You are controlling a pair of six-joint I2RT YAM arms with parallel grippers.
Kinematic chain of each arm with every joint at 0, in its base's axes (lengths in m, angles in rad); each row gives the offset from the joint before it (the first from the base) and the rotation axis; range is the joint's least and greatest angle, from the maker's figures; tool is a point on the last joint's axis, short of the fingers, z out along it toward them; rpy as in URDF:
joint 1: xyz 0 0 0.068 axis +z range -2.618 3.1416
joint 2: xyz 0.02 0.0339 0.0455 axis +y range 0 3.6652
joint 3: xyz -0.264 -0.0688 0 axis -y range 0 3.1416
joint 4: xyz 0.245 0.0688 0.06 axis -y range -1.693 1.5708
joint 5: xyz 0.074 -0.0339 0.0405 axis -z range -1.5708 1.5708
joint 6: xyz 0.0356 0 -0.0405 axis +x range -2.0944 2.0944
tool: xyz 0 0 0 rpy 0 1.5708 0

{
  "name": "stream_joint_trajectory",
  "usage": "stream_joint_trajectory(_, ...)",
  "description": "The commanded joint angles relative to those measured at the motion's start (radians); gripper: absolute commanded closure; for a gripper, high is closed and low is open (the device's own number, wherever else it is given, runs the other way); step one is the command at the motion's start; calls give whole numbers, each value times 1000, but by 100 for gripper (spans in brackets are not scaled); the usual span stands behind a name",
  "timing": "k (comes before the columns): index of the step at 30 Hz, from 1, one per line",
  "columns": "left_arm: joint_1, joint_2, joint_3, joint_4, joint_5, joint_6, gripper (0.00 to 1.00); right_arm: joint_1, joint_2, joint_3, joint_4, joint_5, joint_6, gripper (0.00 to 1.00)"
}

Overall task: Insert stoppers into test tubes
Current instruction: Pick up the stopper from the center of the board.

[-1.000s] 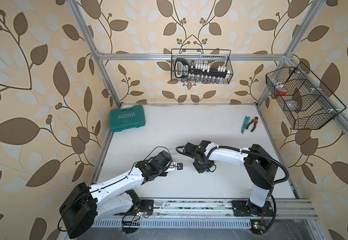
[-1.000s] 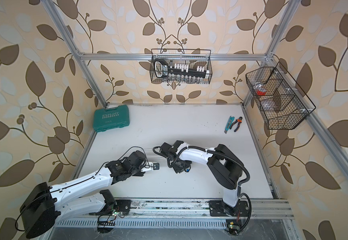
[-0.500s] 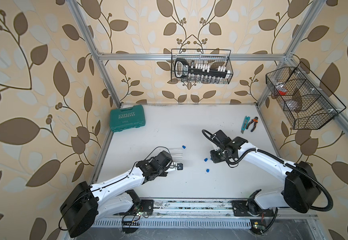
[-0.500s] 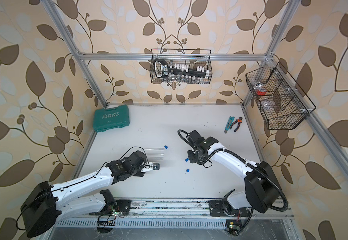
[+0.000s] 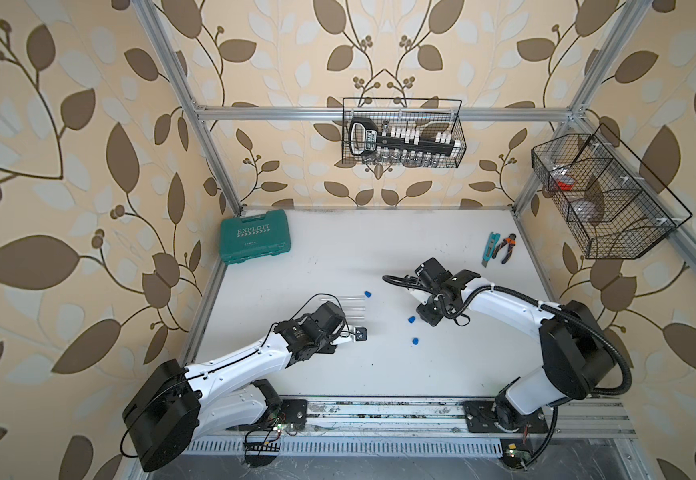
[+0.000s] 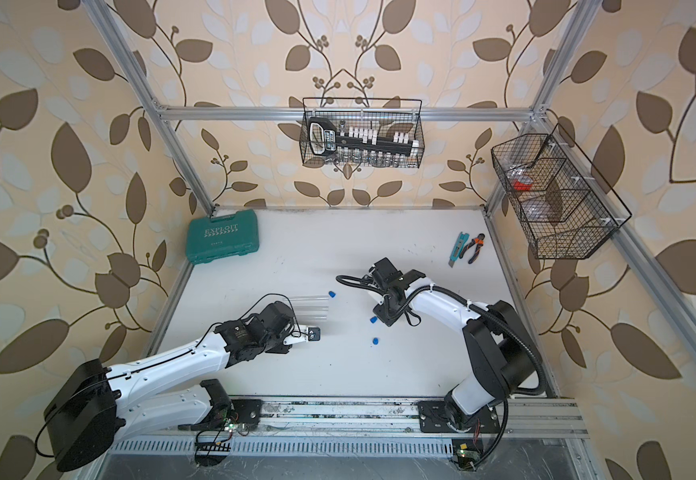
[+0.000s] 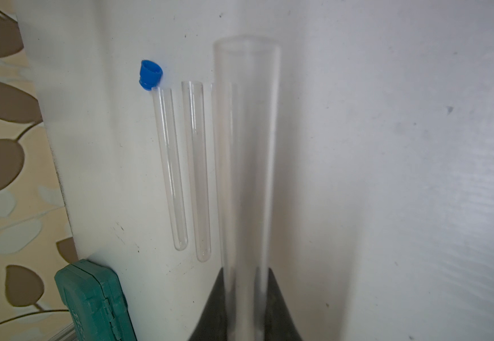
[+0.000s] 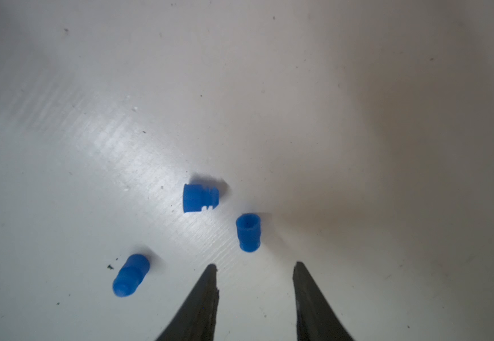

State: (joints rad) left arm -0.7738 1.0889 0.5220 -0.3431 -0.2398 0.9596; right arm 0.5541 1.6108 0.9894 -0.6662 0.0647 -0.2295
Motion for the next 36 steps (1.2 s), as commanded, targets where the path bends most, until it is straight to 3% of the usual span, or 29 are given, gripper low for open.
stream_joint_trajectory(1, -10, -10, 27, 15, 16, -18, 100, -2, 33, 27, 23, -37, -35, 59)
stream_joint_trajectory(27, -10, -7, 25, 21, 7, -16, 100, -43, 156, 71, 1, -52, 62, 79)
stream_joint_trajectory(32, -10, -9, 24, 24, 2, -16, 100, -40, 124, 96, -44, -46, 167, 84)
stream_joint_trajectory(36, -11, -6, 27, 33, 0, -22, 100, -39, 81, 125, -104, 10, 399, 85)
